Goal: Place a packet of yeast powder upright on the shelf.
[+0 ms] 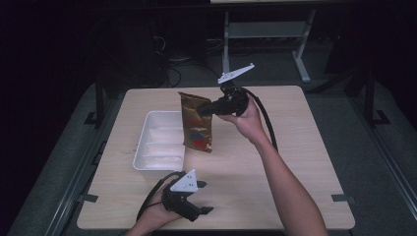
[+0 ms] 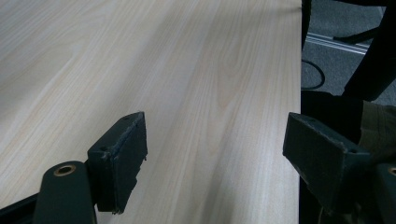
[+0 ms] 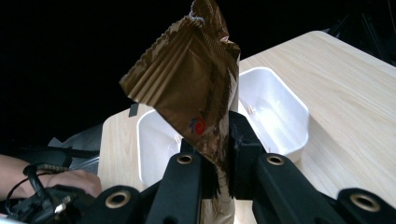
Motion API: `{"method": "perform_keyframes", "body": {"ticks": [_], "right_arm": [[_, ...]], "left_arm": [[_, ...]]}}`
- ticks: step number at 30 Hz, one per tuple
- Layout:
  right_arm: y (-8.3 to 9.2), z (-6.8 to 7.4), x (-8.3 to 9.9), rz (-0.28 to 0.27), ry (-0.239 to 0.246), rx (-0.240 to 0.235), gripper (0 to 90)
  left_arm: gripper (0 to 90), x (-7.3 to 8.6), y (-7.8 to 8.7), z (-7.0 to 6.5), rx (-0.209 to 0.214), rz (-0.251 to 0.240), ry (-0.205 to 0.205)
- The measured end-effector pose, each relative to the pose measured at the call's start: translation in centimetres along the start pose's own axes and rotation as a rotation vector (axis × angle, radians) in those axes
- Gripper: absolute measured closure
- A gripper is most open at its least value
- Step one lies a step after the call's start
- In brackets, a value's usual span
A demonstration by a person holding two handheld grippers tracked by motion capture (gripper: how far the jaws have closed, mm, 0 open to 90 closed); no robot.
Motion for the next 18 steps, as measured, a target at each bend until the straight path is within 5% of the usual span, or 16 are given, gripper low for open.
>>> {"method": "perform_keyframes", "body": {"ticks": [18], "right_arm": [[-3.2, 1.1, -2.3, 0.015, 0.032, -0.045, 83.6]], "left_arm": [[20.9, 0.4, -0.1, 0.2, -0.011, 0.011, 0.001]]}}
Point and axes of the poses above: each handheld gripper's, and its own axes: y roughly backward along the jaws, x roughly out of its underside, z roughly to its left, the point moved 7 cm from there along -y, roughly forward along the jaws, and after that the axes turned 6 degrees about x, right-handed, at the moved point
